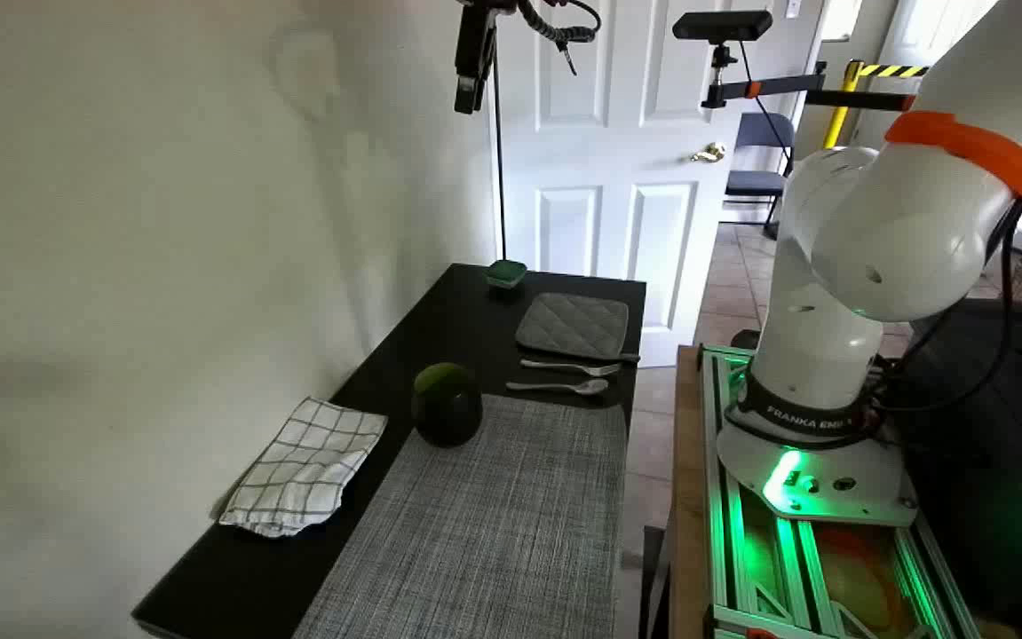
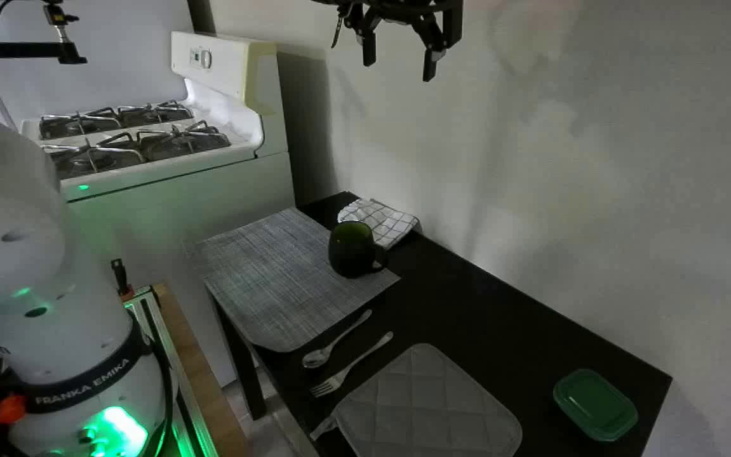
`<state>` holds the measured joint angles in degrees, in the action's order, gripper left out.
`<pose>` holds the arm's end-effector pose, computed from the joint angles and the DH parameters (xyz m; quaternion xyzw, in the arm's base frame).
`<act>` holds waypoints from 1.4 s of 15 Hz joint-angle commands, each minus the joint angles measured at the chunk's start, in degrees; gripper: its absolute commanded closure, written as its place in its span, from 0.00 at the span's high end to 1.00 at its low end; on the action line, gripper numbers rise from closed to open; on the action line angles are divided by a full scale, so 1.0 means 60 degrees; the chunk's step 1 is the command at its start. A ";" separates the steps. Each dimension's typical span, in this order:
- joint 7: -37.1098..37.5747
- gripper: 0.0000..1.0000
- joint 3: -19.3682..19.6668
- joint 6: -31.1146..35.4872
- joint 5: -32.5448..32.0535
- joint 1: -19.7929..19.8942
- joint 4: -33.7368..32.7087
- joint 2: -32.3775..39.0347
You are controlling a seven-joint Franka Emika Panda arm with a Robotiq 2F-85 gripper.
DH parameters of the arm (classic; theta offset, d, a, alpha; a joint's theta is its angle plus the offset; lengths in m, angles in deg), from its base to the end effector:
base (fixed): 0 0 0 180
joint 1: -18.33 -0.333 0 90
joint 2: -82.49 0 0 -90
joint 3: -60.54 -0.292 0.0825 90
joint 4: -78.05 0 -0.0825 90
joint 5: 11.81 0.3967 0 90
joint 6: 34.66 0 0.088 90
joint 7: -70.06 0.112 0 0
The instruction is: Put the spoon inside the mug
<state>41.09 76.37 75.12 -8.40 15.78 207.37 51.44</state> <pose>0.4236 -0.1098 0.5493 -0.9810 -0.1401 -0.1194 0.0617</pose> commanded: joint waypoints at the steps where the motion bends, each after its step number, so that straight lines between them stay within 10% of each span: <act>1: -0.0080 1.00 -0.0147 -0.0026 0.0097 0.0189 -0.0022 0.0036; 12: 0.1250 1.00 -0.1133 -0.1665 -0.2090 0.0969 0.2416 -0.0352; 21: 0.1155 1.00 -0.1089 0.4326 -0.1843 0.0668 0.4886 0.1155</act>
<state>47.28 70.03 92.95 -19.67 20.45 236.80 52.46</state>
